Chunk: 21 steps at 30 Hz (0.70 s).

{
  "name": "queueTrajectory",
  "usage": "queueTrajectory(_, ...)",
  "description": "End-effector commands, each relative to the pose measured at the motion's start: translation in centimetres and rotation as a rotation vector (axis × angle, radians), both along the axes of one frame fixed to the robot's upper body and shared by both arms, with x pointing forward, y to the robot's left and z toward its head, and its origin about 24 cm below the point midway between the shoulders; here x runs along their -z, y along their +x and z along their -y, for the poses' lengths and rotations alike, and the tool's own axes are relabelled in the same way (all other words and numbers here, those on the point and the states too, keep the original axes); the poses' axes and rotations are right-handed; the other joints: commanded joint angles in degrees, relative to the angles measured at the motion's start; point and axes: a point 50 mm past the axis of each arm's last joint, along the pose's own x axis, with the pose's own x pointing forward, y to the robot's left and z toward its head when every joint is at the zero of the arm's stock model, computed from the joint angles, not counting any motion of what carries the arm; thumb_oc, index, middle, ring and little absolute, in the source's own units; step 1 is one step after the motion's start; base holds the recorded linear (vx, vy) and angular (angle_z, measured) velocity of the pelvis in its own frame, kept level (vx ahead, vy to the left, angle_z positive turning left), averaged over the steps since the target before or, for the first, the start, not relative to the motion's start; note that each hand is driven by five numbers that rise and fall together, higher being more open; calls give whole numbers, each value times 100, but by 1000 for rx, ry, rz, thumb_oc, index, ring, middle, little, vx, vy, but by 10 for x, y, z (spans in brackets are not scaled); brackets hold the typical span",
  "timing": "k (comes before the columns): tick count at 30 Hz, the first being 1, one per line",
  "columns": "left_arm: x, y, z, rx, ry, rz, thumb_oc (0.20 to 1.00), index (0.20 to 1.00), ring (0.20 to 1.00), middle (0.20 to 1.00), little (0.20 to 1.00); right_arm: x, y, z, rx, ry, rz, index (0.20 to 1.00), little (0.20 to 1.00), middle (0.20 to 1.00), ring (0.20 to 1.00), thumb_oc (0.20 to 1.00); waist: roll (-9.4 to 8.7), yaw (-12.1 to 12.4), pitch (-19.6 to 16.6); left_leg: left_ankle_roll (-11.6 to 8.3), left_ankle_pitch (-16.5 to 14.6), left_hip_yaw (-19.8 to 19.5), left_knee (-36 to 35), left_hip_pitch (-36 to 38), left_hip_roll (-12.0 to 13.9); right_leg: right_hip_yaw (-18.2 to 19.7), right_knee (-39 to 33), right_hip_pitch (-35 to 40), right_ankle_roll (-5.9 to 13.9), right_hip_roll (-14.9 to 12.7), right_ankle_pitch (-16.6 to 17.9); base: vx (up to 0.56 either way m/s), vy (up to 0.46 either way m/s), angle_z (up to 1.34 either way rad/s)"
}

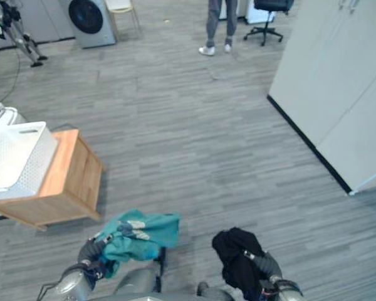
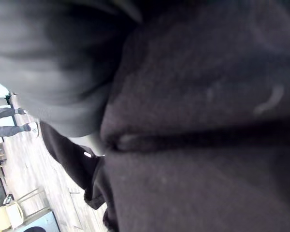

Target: Tidy up the quilt and then pick up the clothes from the bed and put them into the laundry hamper.

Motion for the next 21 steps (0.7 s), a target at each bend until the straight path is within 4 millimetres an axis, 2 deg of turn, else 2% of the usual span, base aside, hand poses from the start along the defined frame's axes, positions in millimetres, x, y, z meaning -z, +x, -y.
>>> queueTrajectory(1, -26, 18, -12, 29, 47, 170, 200, 200, 200, 200, 200, -23, 18, 0, -11, 10, 177, 200, 200, 200, 200, 200, -194, -22, -224, 42, 578, 415, -40, -289, -5, -223, 740, 41, 601, -283, -226, 253, 182, 3)
queueTrajectory(2, -26, 23, -11, 30, 57, 165, 200, 200, 200, 200, 200, -19, 19, -5, 5, 23, 168, 200, 200, 200, 200, 200, -209, -39, -308, 187, 563, 482, 40, -172, -78, -265, 1062, 39, 742, -454, -147, 353, 257, -2)
queueTrajectory(3, -26, 25, -10, 23, 68, 172, 200, 200, 200, 200, 200, -17, 21, -12, -7, 42, 173, 200, 200, 200, 200, 200, -313, -16, -357, 343, 548, 336, 194, -94, -227, -311, 1576, -86, 950, -722, 252, 337, 301, -21)
queueTrajectory(4, -27, 27, -9, 17, 71, 181, 200, 200, 200, 200, 200, -17, 24, -17, -24, 46, 183, 200, 200, 200, 200, 200, -319, 21, -393, 430, 519, 275, 256, -34, -286, -391, 2222, -294, 1020, -956, 675, 313, 357, -28)
queueTrajectory(5, -31, 30, -7, 28, 79, 187, 200, 200, 200, 200, 200, -19, 25, -21, -40, 47, 198, 200, 200, 200, 200, 200, -260, 42, -430, 572, 387, 347, 400, 0, -314, -516, 3149, -498, 985, -1206, 861, 277, 390, -35)
queueTrajectory(7, -31, 33, -7, 40, 106, 175, 200, 200, 200, 200, 200, -21, 28, -25, -27, 54, 200, 200, 200, 200, 200, 200, -164, 24, -447, 750, 210, 256, 540, 130, -451, -397, 4655, -1106, 1003, -1424, 1347, 279, 398, -27)
queueTrajectory(8, -33, 37, -8, 37, 114, 178, 200, 200, 200, 200, 200, -22, 29, -28, -26, 61, 200, 200, 200, 200, 200, 200, -123, -6, -416, 802, 116, 112, 555, 274, -549, -375, 5141, -1490, 970, -1464, 1384, 212, 284, -9)
queueTrajectory(9, -34, 39, -8, 31, 116, 181, 200, 200, 200, 200, 200, -22, 29, -30, -32, 63, 199, 200, 200, 200, 200, 200, -100, -1, -401, 814, 94, 72, 546, 347, -577, -421, 5228, -1639, 943, -1522, 1417, 219, 213, -2)
queueTrajectory(11, -38, 43, -10, 14, 117, 193, 200, 200, 200, 200, 200, -21, 30, -36, -45, 73, 193, 200, 200, 200, 200, 200, -68, 7, -340, 785, 48, 103, 523, 519, -600, -563, 5036, -1851, 897, -1680, 1421, 200, 89, 5)
queueTrajectory(12, -39, 45, -10, 0, 116, 199, 200, 200, 200, 200, 200, -19, 31, -41, -53, 77, 186, 200, 200, 200, 200, 200, -62, -16, -280, 716, 47, 100, 466, 699, -568, -667, 4414, -1929, 854, -1599, 1323, 268, -50, 20)
queueTrajectory(13, -37, 44, -10, -5, 117, 197, 200, 200, 200, 200, 200, -17, 30, -43, -50, 77, 180, 200, 200, 200, 200, 200, -82, -82, -249, 651, 39, -10, 443, 812, -546, -724, 3548, -1926, 833, -1341, 1188, 312, -100, 8)
queueTrajectory(14, -36, 43, -10, 0, 119, 195, 200, 200, 200, 200, 200, -16, 28, -42, -42, 79, 177, 200, 200, 200, 200, 200, -143, -140, -217, 636, -9, -130, 446, 897, -594, -698, 3032, -1923, 836, -1196, 1094, 289, -126, 9)
queueTrajectory(15, -34, 41, -9, 5, 122, 191, 200, 200, 200, 200, 200, -16, 27, -41, -38, 78, 176, 200, 200, 200, 200, 200, -211, -211, -198, 624, -79, -271, 445, 983, -650, -627, 2375, -1936, 865, -1052, 1167, 218, -101, 11)
queueTrajectory(16, -33, 41, -8, 7, 122, 189, 200, 200, 200, 200, 200, -16, 27, -40, -36, 77, 177, 200, 200, 200, 200, 200, -243, -241, -208, 624, -115, -340, 440, 999, -678, -567, 2060, -1980, 881, -982, 1234, 382, -133, 45)
queueTrajectory(17, -30, 40, -7, 16, 121, 183, 200, 200, 200, 200, 200, -14, 26, -37, -34, 77, 182, 200, 200, 200, 200, 200, -367, -385, -161, 630, -314, -616, 370, 1194, -800, -297, 1116, -2113, 994, -785, 1501, 416, -111, 52)
queueTrajectory(18, -30, 40, -7, 17, 117, 181, 200, 200, 200, 200, 200, -14, 27, -36, -32, 75, 182, 200, 200, 200, 200, 200, -408, -457, -152, 627, -407, -697, 353, 1291, -831, -173, 662, -2179, 1028, -724, 1551, 444, -93, 66)
queueTrajectory(21, -28, 38, -7, 50, 114, 165, 200, 200, 200, 200, 200, -17, 26, -33, -21, 67, 173, 200, 200, 200, 200, 200, -445, -664, -137, 650, -685, -962, 353, 1555, -825, 294, -2, -2242, 1115, -505, 1622, 459, -24, 86)
